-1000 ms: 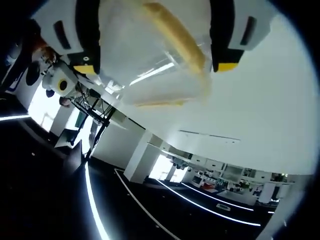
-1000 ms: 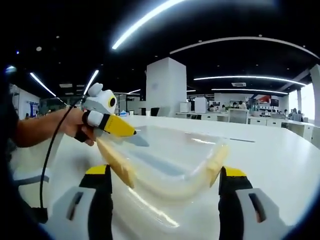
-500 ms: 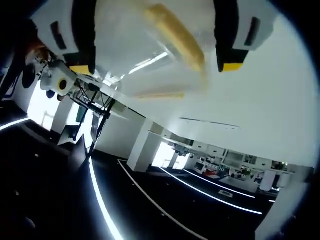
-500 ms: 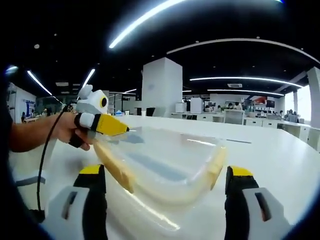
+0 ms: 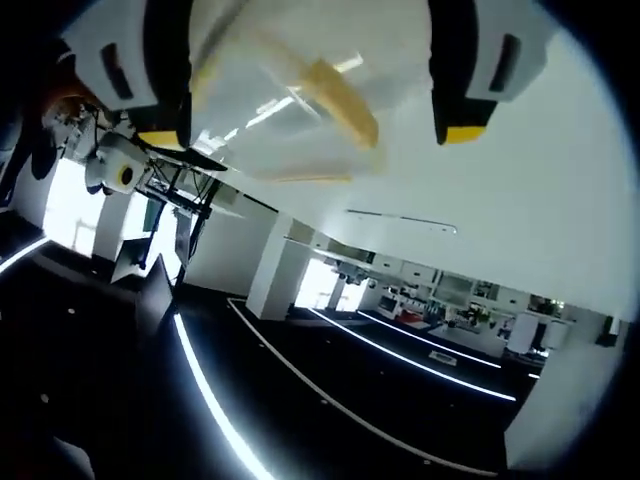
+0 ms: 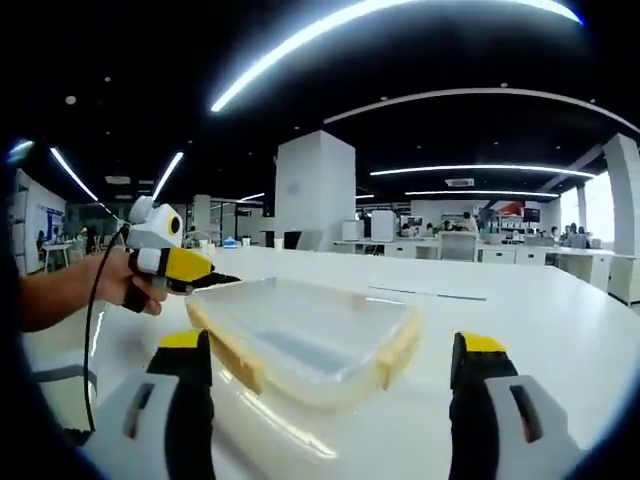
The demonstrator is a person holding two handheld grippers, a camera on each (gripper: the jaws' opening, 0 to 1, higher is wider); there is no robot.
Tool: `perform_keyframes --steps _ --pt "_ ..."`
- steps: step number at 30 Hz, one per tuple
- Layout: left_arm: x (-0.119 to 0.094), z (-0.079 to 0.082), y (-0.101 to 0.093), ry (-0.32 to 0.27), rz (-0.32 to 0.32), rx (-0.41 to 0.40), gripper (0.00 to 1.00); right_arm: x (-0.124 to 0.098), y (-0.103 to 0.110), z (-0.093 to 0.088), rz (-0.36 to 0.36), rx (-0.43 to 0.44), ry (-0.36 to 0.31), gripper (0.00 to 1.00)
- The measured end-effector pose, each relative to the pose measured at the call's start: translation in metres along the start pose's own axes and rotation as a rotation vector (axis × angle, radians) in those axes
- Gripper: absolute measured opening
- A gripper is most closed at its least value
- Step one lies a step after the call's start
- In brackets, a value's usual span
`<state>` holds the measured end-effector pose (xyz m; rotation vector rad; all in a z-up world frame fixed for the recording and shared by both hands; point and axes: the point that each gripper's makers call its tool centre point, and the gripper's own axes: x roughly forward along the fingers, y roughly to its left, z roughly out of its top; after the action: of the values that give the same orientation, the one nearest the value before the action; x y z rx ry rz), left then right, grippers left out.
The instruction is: Snap each plastic latch of the storage box into its locked position after aligning the lid with the box until every specified latch is closed and the lid sits flush.
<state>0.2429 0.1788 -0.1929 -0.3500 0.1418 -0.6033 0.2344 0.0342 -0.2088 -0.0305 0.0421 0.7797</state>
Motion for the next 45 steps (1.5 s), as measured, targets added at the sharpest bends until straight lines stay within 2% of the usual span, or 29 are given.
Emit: perform_keyframes --steps 3,6,9,16,23,27,31,36,45 --pt "-0.013 0.010 0.010 -0.052 0.074 0.030 1.00 -0.006 -0.010 0.001 -0.026 0.001 -0.007 1.00" --pt "-0.031 0.019 0.018 -0.085 0.135 0.101 1.00 -0.014 -0.018 0.003 -0.048 0.010 -0.011 1.00" --pt "-0.045 0.021 0.021 -0.104 0.159 0.105 1.00 -0.022 -0.029 0.006 -0.085 0.005 -0.011 1.00" --pt "-0.062 0.028 0.036 -0.135 0.206 0.080 1.00 -0.044 -0.047 0.016 -0.148 -0.002 -0.035 1.00" --pt "-0.069 0.032 0.024 -0.150 0.201 0.079 1.00 -0.069 -0.061 0.028 -0.216 -0.012 -0.073 1.00" --pt "-0.079 0.045 0.016 -0.201 0.222 0.130 0.99 -0.084 -0.070 0.032 -0.249 -0.008 -0.084 1.00" --pt "-0.089 0.050 0.012 -0.220 0.248 0.161 0.99 -0.101 -0.079 0.036 -0.286 0.001 -0.098 0.99" --pt "-0.101 0.053 0.001 -0.241 0.256 0.193 0.99 -0.111 -0.084 0.045 -0.314 -0.025 -0.103 0.99" --pt "-0.124 0.059 0.000 -0.290 0.306 0.216 0.97 -0.126 -0.082 0.054 -0.338 -0.040 -0.116 0.99"
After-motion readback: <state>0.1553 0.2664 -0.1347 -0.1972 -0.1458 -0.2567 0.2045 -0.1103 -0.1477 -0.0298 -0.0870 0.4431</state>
